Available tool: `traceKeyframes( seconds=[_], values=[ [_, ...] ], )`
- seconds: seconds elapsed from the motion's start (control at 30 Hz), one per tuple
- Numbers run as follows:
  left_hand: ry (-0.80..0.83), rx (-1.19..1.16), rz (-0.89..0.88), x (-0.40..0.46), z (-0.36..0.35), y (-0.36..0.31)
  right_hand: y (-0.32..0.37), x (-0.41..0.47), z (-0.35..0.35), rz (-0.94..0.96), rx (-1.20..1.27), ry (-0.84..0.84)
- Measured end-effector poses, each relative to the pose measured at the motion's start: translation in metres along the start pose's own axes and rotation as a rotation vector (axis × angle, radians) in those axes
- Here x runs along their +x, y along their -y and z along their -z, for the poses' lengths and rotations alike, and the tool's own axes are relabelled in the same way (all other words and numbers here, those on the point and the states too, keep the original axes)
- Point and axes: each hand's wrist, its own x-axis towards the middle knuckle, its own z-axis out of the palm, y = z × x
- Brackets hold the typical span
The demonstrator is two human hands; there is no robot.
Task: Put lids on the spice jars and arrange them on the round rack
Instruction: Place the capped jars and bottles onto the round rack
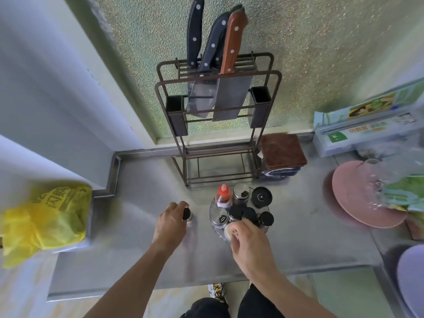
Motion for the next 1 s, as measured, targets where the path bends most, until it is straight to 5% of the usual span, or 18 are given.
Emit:
traceKeyframes(
  seconds=[0.3, 0.57, 0.83, 1.0],
  values=[
    [-0.189, -0.225, -0.258, -0.051, 0.075, -0.043, 0.057, 0.008, -0.007, 0.14, 0.189, -0.003],
    [-0.121, -0.492, -0.373, -0.047, 0.074, -0.103, 0.015, 0.027, 0.051, 0.032, 0.246, -0.149],
    [0.067, -0.05, -0.463, -0.021, -0.007, -0.117, -0.028, 0.062, 0.06, -0.101, 0.117, -0.084],
    [0.084, 0.03, -0.464, -0.009, -0.022, -0.12, -0.032, 0.076, 0.053, -0.076, 0.068, -0.062]
  ],
)
